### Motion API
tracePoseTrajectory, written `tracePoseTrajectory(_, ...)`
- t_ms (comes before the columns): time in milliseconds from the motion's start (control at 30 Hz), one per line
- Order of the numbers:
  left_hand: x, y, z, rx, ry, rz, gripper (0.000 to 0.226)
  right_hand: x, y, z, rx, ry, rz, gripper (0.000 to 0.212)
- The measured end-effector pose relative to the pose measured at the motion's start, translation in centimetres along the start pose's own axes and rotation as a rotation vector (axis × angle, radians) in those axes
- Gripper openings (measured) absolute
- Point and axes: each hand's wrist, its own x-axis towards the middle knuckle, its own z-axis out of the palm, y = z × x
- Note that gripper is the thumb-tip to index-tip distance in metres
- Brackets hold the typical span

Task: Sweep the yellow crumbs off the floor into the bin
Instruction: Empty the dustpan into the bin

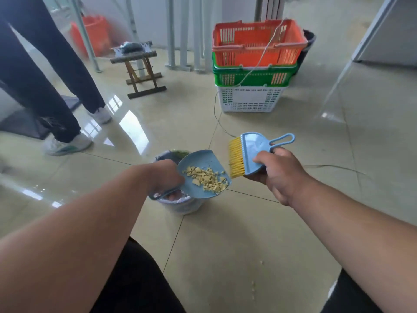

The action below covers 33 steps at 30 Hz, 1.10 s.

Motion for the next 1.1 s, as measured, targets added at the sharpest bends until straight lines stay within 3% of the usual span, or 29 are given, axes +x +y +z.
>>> tracePoseTrajectory(200,-0.1,-5.7,-2.3,-0.237,0.035,-0.127,0.027,-0.1,0.9,6.1,0.134,-0.048,0.084,0.019)
tracePoseTrajectory(467,4.8,-9.7,-3.9,-0.146,0.187,-0.210,0.016,0.6,4.7,9.6,0.149,-0.077,0.131,0.023)
tracePoseTrajectory(600,6.0,-8.8,-3.7,0.021,0.287,-0.127,0.007,0.5,6.3,9.3,0.115,-0.030,0.143,0.023)
tracePoseTrajectory(767,7.2,-7.4,-3.1,0.070,0.484,0.043,0.014,-0.3,7.7,7.5,0.091,-0.002,0.174,0.024)
tracePoseTrajectory(867,7.9,-7.6,-2.4,0.078,0.560,0.084,0.034,-0.4,7.7,5.6,0.070,0.014,0.165,0.024)
tracePoseTrajectory(1100,7.1,-6.7,-0.7,0.299,0.707,0.150,0.030,-0.3,7.7,4.3,0.158,0.086,0.112,0.024)
